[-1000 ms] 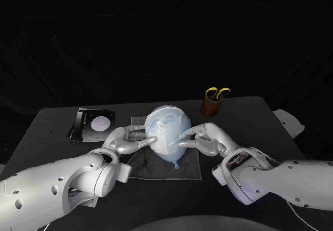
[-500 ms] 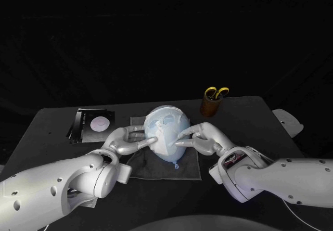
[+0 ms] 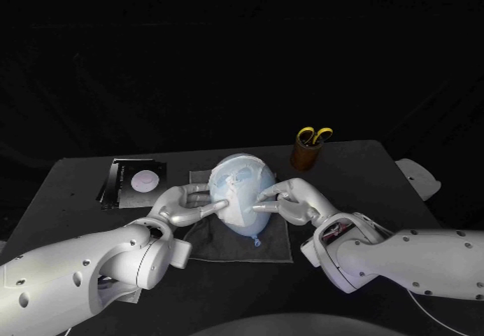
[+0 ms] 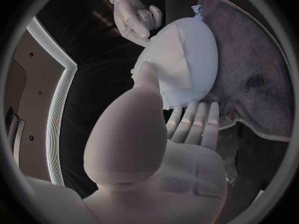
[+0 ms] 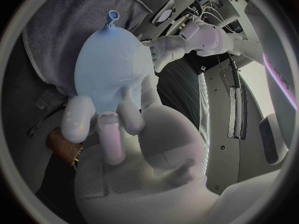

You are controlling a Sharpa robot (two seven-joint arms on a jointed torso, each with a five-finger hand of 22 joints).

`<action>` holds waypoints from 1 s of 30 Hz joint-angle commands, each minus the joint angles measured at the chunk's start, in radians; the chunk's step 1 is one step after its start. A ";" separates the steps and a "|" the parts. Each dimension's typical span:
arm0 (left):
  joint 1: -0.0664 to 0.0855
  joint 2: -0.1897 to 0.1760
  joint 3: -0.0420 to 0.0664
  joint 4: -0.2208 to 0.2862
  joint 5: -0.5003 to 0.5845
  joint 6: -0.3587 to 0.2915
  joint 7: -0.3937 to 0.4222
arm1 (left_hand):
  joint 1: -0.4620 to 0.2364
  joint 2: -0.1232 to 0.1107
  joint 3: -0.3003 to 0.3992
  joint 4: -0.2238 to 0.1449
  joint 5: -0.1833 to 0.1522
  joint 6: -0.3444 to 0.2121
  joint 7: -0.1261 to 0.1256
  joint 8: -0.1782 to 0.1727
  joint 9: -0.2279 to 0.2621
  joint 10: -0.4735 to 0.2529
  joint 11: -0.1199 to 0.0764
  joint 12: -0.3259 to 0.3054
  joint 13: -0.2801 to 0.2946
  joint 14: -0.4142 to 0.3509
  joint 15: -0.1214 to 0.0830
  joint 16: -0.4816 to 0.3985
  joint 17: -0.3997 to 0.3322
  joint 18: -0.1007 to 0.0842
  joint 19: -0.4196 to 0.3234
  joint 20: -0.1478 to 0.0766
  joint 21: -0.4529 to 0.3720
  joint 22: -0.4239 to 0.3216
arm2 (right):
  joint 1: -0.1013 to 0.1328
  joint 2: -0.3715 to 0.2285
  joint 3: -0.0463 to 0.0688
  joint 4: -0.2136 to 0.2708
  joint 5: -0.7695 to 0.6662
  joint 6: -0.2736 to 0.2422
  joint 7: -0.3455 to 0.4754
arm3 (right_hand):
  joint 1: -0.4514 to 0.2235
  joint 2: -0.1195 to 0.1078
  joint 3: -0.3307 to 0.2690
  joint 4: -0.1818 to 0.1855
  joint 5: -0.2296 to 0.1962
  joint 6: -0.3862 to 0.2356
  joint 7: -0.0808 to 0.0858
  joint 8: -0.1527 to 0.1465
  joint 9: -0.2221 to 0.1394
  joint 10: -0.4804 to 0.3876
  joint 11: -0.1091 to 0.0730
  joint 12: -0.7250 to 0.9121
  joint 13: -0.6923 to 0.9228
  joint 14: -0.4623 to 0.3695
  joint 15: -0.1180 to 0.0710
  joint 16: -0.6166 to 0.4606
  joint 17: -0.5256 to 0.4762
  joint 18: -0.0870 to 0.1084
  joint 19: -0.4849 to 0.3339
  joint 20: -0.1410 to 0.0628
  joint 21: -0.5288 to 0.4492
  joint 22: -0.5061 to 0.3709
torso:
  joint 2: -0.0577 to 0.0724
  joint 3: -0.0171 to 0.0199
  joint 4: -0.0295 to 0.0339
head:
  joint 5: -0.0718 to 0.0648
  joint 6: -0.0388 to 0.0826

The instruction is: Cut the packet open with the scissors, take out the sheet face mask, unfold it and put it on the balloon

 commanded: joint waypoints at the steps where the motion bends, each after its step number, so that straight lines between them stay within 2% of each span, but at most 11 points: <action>1: -0.001 0.007 0.000 0.011 0.002 0.024 0.000 | 0.000 0.010 0.008 -0.001 -0.002 0.010 0.130 0.006 0.002 0.007 0.000 -0.003 0.001 0.005 0.001 -0.004 -0.002 0.018 0.006 0.001 0.004 -0.002 | -0.001 0.010 0.001 -0.006 0.000 -0.051 -0.006 | 0.007 0.021 -0.004 0.002 -0.005 0.008 -0.004 0.000 0.003 0.190 -0.032 0.286 0.461 0.129 -0.019 0.003 0.263 0.020 -0.003 -0.003 -0.002 0.001 | 0.000 -0.0004 0.0002 | -0.001 0.000; 6: 0.000 0.007 0.000 0.012 0.002 0.025 -0.002 | 0.000 0.012 0.010 -0.001 -0.002 0.015 0.130 0.007 0.003 0.010 -0.001 -0.003 0.001 0.009 0.001 -0.004 -0.001 0.018 0.007 0.001 0.003 -0.002 | -0.001 0.021 0.003 -0.017 0.000 -0.056 -0.007 | 0.044 0.053 -0.002 -0.010 -0.009 0.029 -0.012 0.007 0.010 0.190 -0.039 0.286 0.461 0.129 -0.026 0.003 0.263 0.020 -0.002 -0.008 -0.004 0.001 | 0.000 -0.0008 -0.0001 | -0.006 0.001; 9: 0.000 0.007 0.000 0.013 0.003 0.026 -0.003 | 0.000 0.013 0.010 -0.001 -0.002 0.016 0.130 0.008 0.003 0.011 -0.001 -0.004 0.001 0.011 0.001 -0.004 -0.001 0.018 0.008 0.001 0.003 -0.002 | -0.001 0.028 0.004 -0.025 0.000 -0.060 -0.011 | 0.100 0.076 0.012 -0.047 -0.009 0.051 -0.024 0.017 0.016 0.190 -0.050 0.286 0.461 0.129 -0.035 0.003 0.263 0.021 -0.002 -0.015 -0.005 0.000 | 0.000 -0.0007 -0.0003 | -0.005 0.002; 15: 0.000 0.007 0.000 0.015 0.003 0.026 -0.004 | 0.000 0.013 0.010 -0.001 -0.002 0.016 0.130 0.008 0.003 0.011 -0.001 -0.004 0.001 0.011 0.001 -0.004 -0.001 0.018 0.008 0.001 0.003 -0.002 | -0.001 0.039 0.007 -0.040 -0.004 -0.068 -0.014 | 0.156 0.103 0.031 -0.097 -0.009 0.103 -0.049 0.041 0.029 0.190 -0.071 0.286 0.461 0.129 -0.052 0.003 0.263 0.020 0.002 -0.031 -0.003 0.005 | 0.000 -0.0001 0.0001 | -0.003 0.004; 19: 0.000 0.007 0.000 0.015 0.003 0.026 -0.005 | 0.000 0.013 0.010 -0.001 -0.002 0.016 0.130 0.008 0.003 0.011 -0.001 -0.004 0.001 0.011 0.001 -0.004 -0.001 0.018 0.008 0.001 0.003 -0.002 | -0.001 0.044 0.008 -0.046 -0.013 -0.080 -0.018 | 0.216 0.102 0.066 -0.099 -0.008 0.132 -0.060 0.056 0.039 0.190 -0.083 0.286 0.461 0.129 -0.065 0.003 0.263 0.017 0.009 -0.044 0.004 0.014 | -0.001 -0.0006 -0.0002 | -0.003 0.003; 22: 0.000 0.006 0.000 0.015 0.003 0.026 -0.005 | 0.000 0.014 0.011 -0.001 -0.002 0.017 0.130 0.008 0.003 0.013 -0.001 -0.004 0.001 0.010 0.000 -0.005 -0.002 0.019 0.009 0.000 0.003 -0.002 | -0.001 0.045 0.009 -0.049 -0.023 -0.092 -0.020 | 0.273 0.093 0.096 -0.099 -0.006 0.143 -0.047 0.064 0.046 0.190 -0.077 0.286 0.461 0.129 -0.062 0.003 0.263 0.013 0.018 -0.048 0.015 0.029 | 0.000 -0.0001 0.0000 | -0.003 0.003; 30: 0.000 0.005 0.000 0.013 0.006 0.024 -0.005 | 0.000 0.013 0.010 -0.001 -0.002 0.015 0.130 0.006 0.002 0.013 -0.001 -0.004 0.001 0.009 0.000 -0.006 -0.002 0.019 0.009 0.001 0.003 -0.002 | -0.001 0.036 0.010 -0.037 -0.033 -0.115 0.005 | 0.301 0.091 0.120 -0.101 -0.007 0.150 -0.050 0.068 0.049 0.190 -0.075 0.286 0.461 0.129 -0.059 0.003 0.263 0.012 0.020 -0.047 0.021 0.037 | 0.000 -0.0002 -0.0006 | -0.005 0.004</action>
